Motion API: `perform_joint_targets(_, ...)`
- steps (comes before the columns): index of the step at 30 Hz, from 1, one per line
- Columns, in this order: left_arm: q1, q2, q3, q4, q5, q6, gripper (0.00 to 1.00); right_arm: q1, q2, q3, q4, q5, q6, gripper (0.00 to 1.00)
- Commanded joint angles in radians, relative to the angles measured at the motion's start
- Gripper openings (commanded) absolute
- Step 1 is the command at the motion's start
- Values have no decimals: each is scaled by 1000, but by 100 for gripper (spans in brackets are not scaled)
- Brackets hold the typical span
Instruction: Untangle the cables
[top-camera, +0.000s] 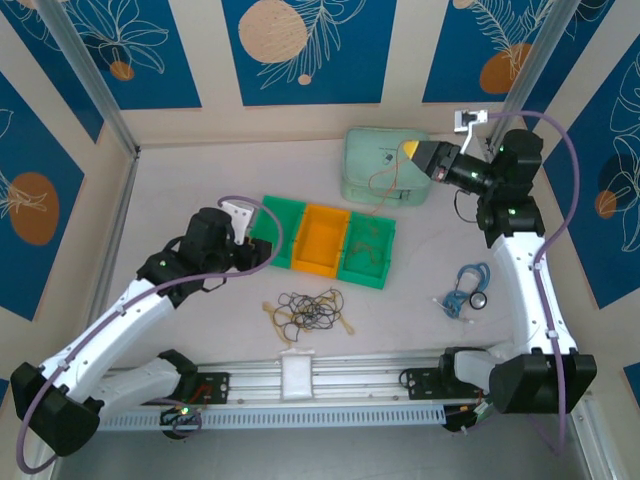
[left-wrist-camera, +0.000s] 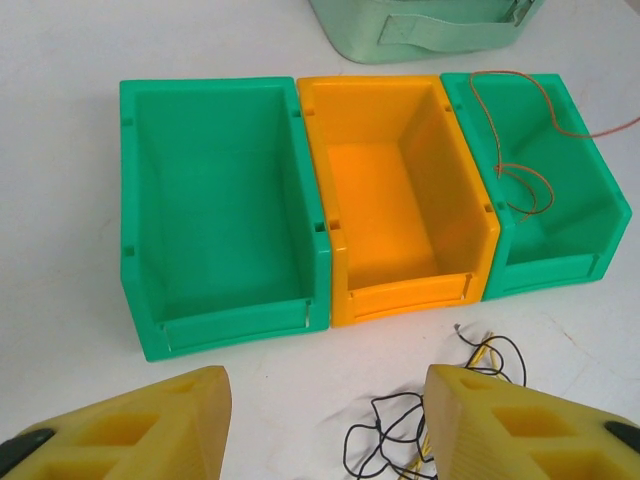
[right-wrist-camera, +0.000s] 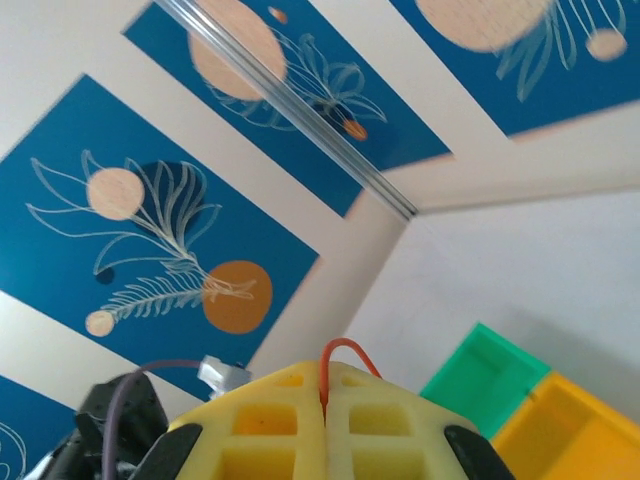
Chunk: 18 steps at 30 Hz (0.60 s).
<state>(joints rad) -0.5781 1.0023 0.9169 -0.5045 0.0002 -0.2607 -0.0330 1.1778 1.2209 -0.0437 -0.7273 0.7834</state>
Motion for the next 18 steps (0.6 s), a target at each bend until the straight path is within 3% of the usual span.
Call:
perform_joint_targets(1, 11, 8, -9, 28, 30, 4, 54, 11, 4, -45, -83, 27, -77, 0)
perform_joint_targets(7, 12, 19, -9, 35, 47, 3, 54, 87, 13, -81, -312, 224, -257, 0)
perform_joint_targets(12, 14, 23, -10, 35, 52, 8, 52, 194, 35, -74, -479, 527, -400, 0)
perform_joint_targets(18, 18, 29, -12, 41, 69, -6, 50, 294, 87, -68, -575, 854, -468, 0)
